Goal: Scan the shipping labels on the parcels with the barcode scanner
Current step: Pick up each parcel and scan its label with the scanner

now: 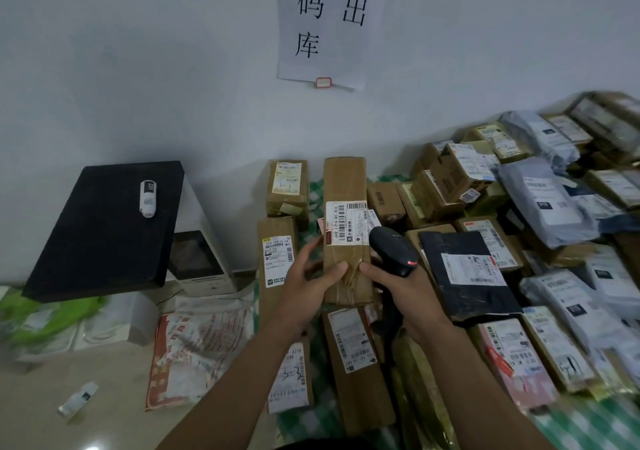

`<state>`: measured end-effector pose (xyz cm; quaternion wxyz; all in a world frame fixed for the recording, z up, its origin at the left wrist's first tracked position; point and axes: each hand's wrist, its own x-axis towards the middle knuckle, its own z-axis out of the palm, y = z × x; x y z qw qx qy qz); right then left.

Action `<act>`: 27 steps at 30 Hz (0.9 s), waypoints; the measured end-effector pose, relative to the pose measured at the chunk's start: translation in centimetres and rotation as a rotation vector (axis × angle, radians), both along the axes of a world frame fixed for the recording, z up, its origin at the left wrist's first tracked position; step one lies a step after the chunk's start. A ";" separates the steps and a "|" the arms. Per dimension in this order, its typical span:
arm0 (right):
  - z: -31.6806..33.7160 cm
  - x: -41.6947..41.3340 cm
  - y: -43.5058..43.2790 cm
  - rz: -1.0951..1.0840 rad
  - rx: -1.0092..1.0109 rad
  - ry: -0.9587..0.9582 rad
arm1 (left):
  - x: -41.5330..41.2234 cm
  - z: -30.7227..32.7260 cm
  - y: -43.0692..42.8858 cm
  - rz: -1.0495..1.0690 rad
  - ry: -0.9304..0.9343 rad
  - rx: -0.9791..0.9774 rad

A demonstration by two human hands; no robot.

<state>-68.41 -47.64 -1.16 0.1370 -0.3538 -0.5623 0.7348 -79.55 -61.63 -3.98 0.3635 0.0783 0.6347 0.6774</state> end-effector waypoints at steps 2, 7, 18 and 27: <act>0.1 0.1 -0.1 -0.013 0.085 -0.035 | -0.7 0.4 -0.6 -0.011 0.118 -0.079; 1.0 0.4 0.3 0.053 0.315 -0.065 | -4.0 1.4 -2.2 -0.092 0.363 -0.269; 2.1 -0.5 -0.9 0.378 0.516 -0.235 | -11.5 1.8 -3.6 -0.337 0.586 -0.511; 2.5 -0.5 -1.8 0.420 0.508 -0.257 | -13.0 0.6 -3.8 -0.376 0.594 -0.534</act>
